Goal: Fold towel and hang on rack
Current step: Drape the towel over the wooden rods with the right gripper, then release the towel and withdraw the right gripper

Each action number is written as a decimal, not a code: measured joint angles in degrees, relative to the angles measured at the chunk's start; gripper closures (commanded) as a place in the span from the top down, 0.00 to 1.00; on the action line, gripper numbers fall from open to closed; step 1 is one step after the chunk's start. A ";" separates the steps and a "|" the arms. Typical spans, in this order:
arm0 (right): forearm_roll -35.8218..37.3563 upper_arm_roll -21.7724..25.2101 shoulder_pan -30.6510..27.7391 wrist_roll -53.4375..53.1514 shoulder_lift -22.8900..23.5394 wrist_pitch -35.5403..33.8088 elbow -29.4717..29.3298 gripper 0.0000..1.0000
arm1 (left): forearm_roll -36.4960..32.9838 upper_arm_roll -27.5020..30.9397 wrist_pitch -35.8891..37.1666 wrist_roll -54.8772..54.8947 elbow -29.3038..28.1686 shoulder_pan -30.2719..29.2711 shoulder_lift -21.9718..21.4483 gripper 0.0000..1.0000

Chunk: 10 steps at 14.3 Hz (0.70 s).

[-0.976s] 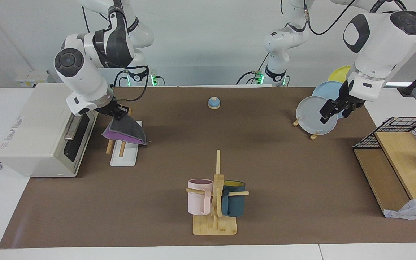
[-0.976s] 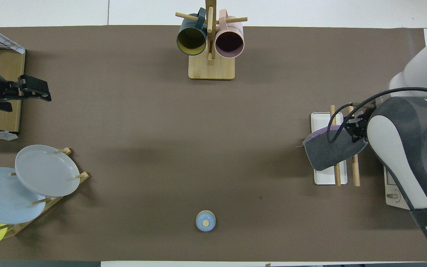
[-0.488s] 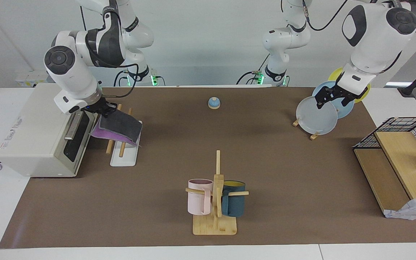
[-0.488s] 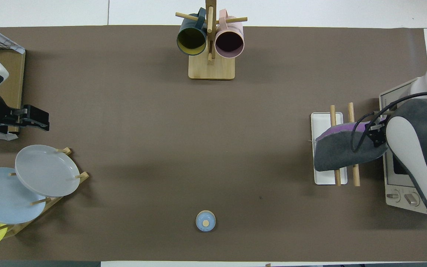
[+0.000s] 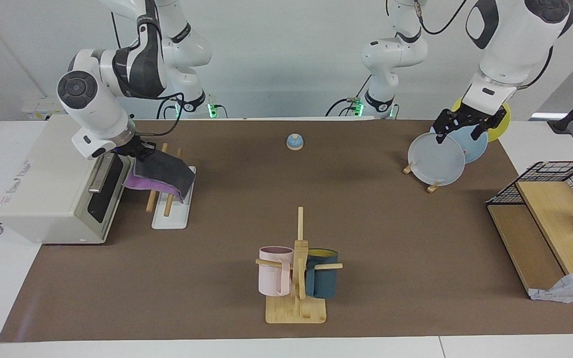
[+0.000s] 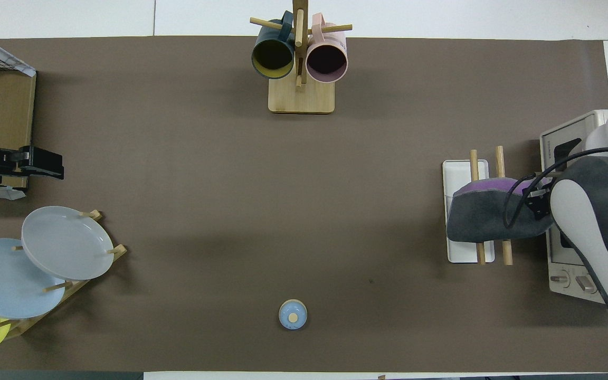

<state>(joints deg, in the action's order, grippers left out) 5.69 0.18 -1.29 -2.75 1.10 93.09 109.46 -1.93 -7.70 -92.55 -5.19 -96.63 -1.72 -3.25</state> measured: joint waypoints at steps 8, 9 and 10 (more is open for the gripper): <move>0.10 0.04 -2.58 4.56 -1.48 4.22 4.07 0.78 | 0.00 2.98 0.17 0.46 0.36 2.20 0.35 1.00; 0.10 -0.02 -2.58 4.59 -1.59 4.31 4.06 1.00 | 0.00 2.98 0.17 0.46 0.38 2.20 0.35 1.00; 0.10 -0.06 -2.58 4.64 -1.69 4.33 4.07 1.00 | 0.00 2.98 0.17 0.46 0.39 2.20 0.35 1.00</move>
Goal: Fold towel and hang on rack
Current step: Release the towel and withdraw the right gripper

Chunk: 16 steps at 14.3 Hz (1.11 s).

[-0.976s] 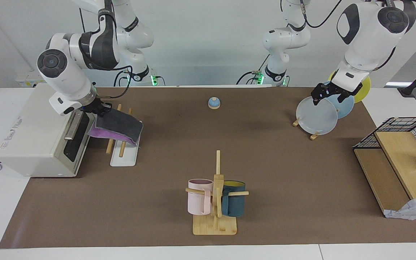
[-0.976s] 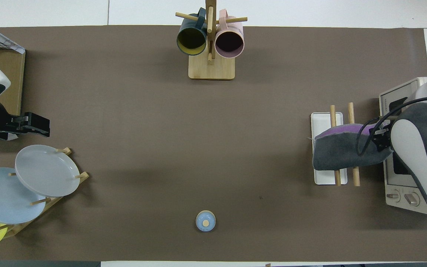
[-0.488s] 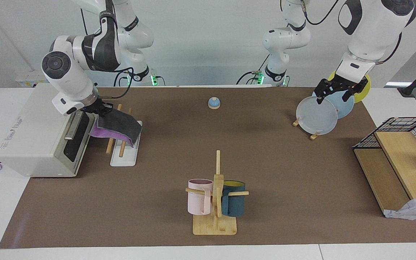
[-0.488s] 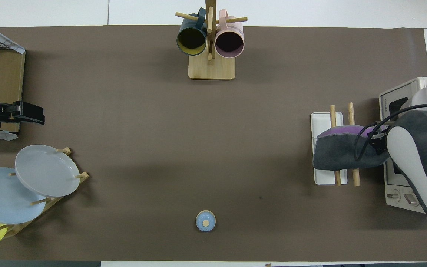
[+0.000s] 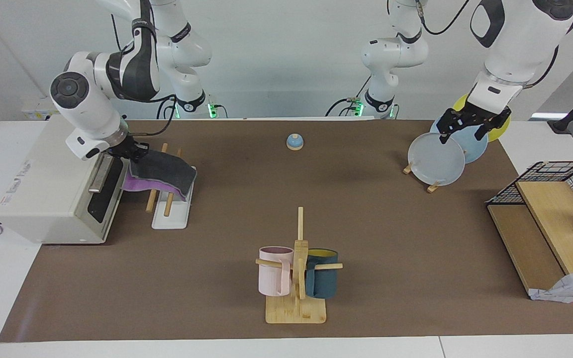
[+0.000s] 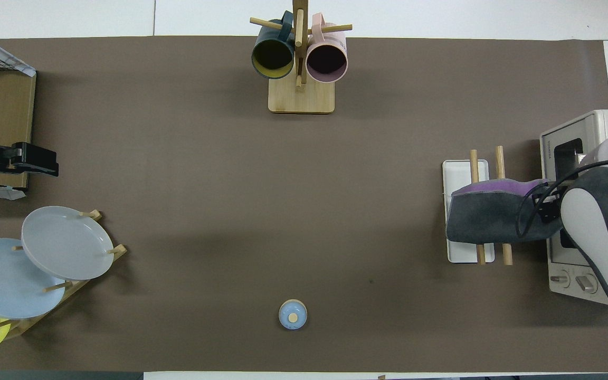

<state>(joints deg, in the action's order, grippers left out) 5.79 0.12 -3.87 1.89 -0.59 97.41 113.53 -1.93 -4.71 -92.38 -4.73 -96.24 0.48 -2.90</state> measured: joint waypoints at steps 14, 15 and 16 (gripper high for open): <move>-0.04 -0.98 1.93 0.93 -0.73 -13.07 -18.65 1.00 | 1.53 -0.80 0.00 0.00 0.00 -1.07 0.00 1.00; -0.47 -0.72 1.76 0.93 -0.36 -13.49 -19.73 1.00 | 1.55 -0.80 0.00 0.00 0.00 -1.12 0.00 1.00; -1.81 -0.50 1.35 0.93 -0.01 -13.55 -20.19 1.00 | 1.56 -0.80 0.00 0.00 0.00 -1.17 0.00 1.00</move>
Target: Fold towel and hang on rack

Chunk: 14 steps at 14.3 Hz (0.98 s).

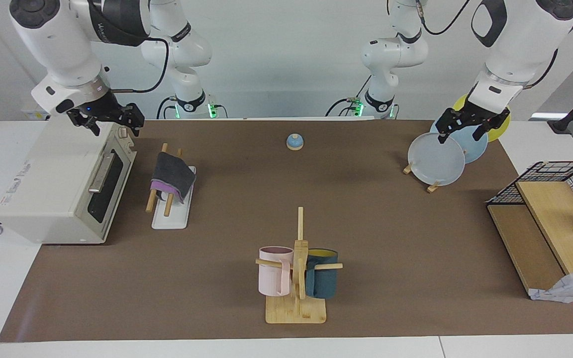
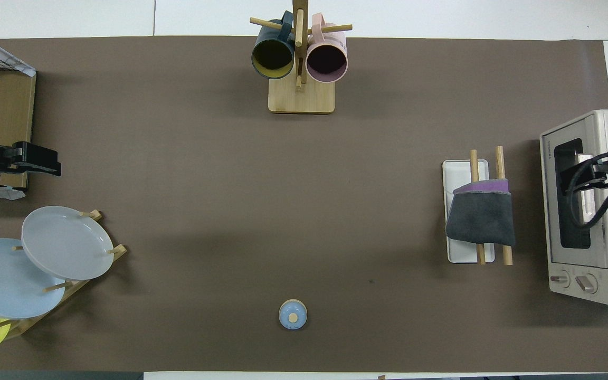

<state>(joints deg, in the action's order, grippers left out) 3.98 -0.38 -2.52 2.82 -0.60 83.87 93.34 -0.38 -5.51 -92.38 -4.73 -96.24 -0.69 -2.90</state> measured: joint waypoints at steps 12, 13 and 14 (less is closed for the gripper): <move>-3.15 0.02 0.04 -1.58 0.02 -0.34 -0.13 1.00 | 0.01 0.01 0.08 0.00 0.00 -0.41 0.00 1.00; -3.15 0.05 0.03 -1.69 -0.13 -0.30 -0.12 1.00 | 0.01 0.02 0.08 0.00 0.00 -0.42 0.00 1.00; -3.15 0.16 0.01 -1.85 -0.19 -0.30 -0.10 1.00 | 0.01 0.02 0.08 0.00 0.00 -0.42 0.00 1.00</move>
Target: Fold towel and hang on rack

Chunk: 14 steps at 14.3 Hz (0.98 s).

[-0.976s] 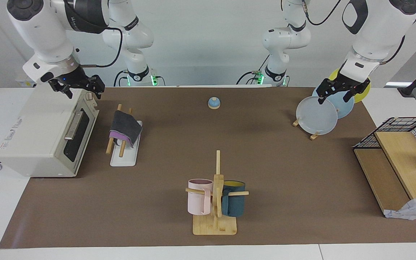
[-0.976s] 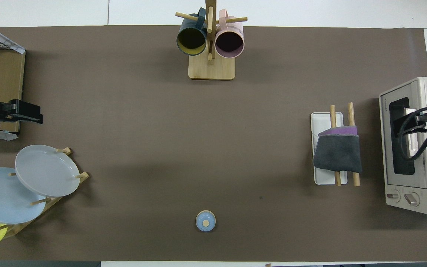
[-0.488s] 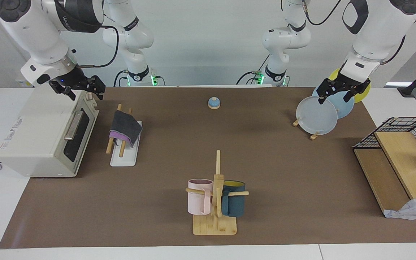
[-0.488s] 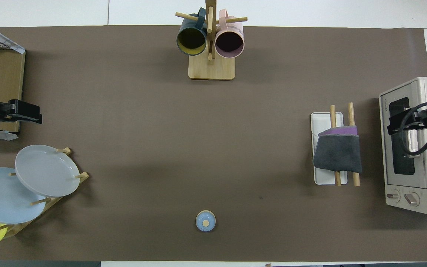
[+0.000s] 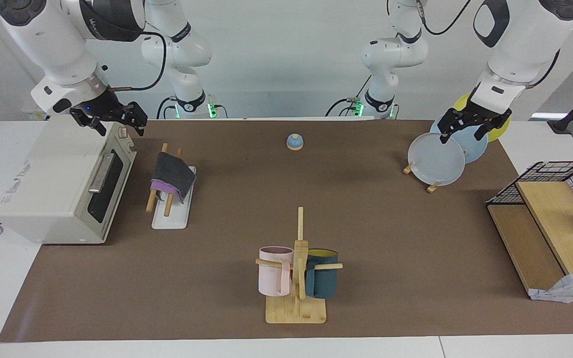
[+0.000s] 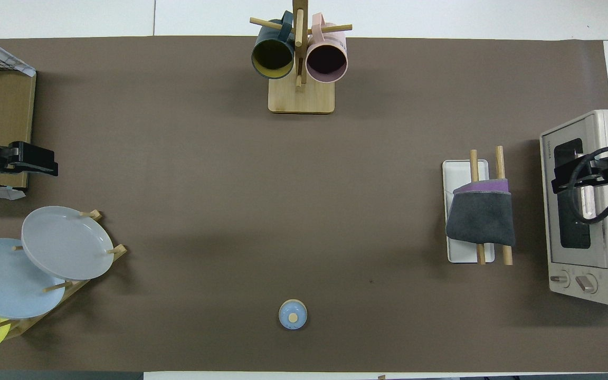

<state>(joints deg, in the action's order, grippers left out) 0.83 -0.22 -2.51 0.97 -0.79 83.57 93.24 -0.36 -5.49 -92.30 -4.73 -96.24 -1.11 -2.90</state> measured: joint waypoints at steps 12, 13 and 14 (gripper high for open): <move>-0.48 0.21 -0.79 -0.06 -0.04 0.06 0.22 1.00 | 0.00 0.00 0.01 0.00 0.00 0.00 0.00 1.00; -0.48 0.15 -0.74 -0.06 -0.04 0.15 0.22 1.00 | 0.00 0.00 0.03 0.00 0.00 0.00 0.00 1.00; -0.48 0.13 -0.70 -0.06 -0.04 0.20 0.22 1.00 | 0.00 0.00 0.05 0.00 0.00 0.00 0.00 1.00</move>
<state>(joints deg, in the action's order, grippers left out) 0.35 -0.09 -3.20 0.91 -0.83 83.77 93.47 -0.36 -5.49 -92.25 -4.73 -96.24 -1.11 -2.90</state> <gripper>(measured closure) 0.000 0.000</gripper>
